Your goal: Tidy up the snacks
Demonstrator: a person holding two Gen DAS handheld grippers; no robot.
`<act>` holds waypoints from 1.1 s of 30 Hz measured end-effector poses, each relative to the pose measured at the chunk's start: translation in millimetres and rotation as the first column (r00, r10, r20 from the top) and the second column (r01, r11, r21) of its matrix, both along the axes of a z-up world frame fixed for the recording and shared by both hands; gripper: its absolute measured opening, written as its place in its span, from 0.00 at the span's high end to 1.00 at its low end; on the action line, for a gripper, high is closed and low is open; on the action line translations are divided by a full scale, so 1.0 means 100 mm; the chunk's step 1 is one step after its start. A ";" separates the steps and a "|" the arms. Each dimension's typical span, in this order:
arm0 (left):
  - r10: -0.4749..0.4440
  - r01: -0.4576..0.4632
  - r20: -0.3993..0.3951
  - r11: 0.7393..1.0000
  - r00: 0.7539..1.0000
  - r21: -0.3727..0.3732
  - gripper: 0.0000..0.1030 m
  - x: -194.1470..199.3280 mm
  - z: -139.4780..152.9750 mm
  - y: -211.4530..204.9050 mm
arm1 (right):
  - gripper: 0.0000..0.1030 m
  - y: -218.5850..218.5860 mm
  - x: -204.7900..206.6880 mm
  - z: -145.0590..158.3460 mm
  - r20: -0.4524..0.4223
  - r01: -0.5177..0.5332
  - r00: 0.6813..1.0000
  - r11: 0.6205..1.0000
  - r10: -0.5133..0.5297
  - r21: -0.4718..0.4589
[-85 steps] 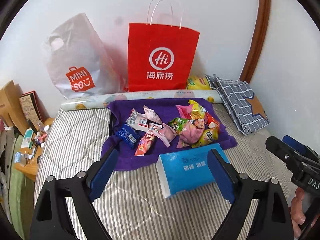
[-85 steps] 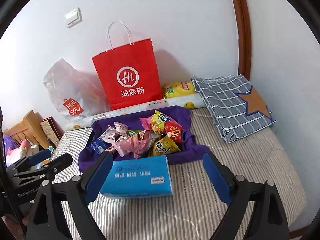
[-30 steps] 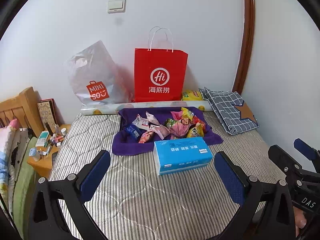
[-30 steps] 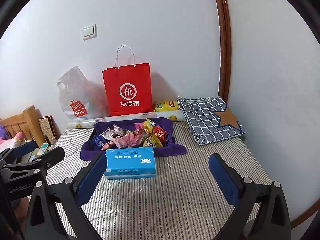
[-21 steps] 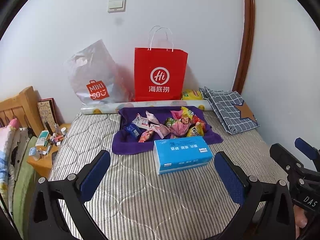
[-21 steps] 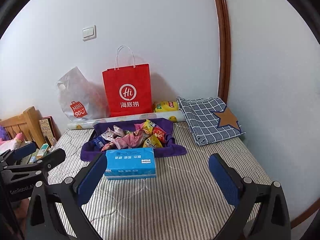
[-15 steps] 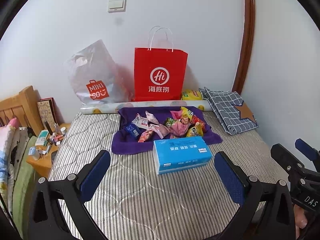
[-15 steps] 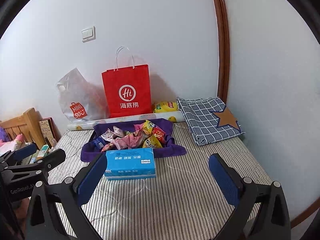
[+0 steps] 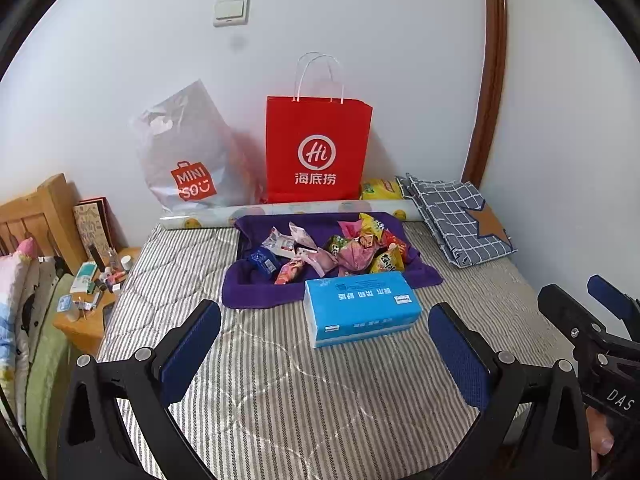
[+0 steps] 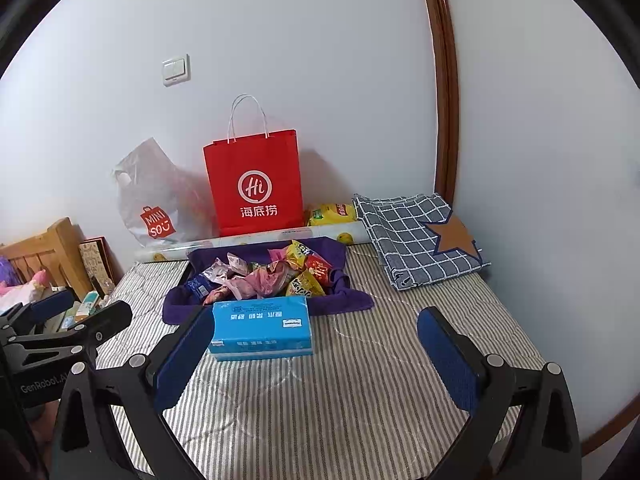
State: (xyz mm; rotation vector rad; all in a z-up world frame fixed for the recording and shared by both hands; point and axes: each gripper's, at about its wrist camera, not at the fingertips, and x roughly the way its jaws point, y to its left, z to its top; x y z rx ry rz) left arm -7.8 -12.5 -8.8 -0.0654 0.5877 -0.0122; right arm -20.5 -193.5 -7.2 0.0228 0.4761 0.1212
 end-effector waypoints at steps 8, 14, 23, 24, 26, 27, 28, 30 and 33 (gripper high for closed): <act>0.002 -0.003 -0.001 1.000 1.000 -0.007 0.01 0.00 0.00 0.02 | 0.00 -0.01 -0.01 0.00 0.001 0.003 1.000 1.000 -0.003 0.002; 0.003 -0.003 -0.002 1.000 1.000 -0.008 0.01 0.01 0.00 0.02 | 0.00 0.00 -0.02 0.00 0.004 0.002 1.000 1.000 -0.002 0.003; 0.004 -0.004 -0.004 1.000 1.000 -0.011 0.01 0.00 0.00 0.04 | 0.00 0.01 -0.02 0.01 0.005 -0.003 1.000 1.000 0.003 0.004; 0.004 -0.004 -0.004 1.000 1.000 -0.008 0.01 0.00 -0.01 0.04 | 0.00 0.02 -0.01 0.01 0.005 -0.003 1.000 1.000 0.003 0.003; 0.003 -0.003 -0.001 1.000 1.000 -0.007 0.01 0.00 0.01 0.04 | 0.00 0.02 -0.02 0.01 0.007 -0.004 1.000 1.000 0.004 0.001; 0.004 -0.004 0.000 1.000 1.000 -0.009 0.01 0.00 0.01 0.05 | 0.00 0.02 -0.02 0.02 0.009 -0.004 1.000 1.000 0.004 0.001; 0.005 -0.005 -0.001 1.000 1.000 -0.012 0.01 0.00 0.01 0.05 | 0.00 0.03 -0.02 0.01 0.007 -0.004 1.000 1.000 0.004 0.002; 0.003 -0.003 -0.002 1.000 1.000 -0.010 0.01 0.00 0.01 0.05 | 0.00 0.02 -0.02 0.01 0.007 -0.006 1.000 1.000 0.006 0.004; 0.004 -0.004 0.007 1.000 1.000 -0.008 0.01 -0.01 0.02 0.05 | 0.00 0.03 -0.02 0.02 0.010 -0.006 1.000 1.000 0.006 -0.001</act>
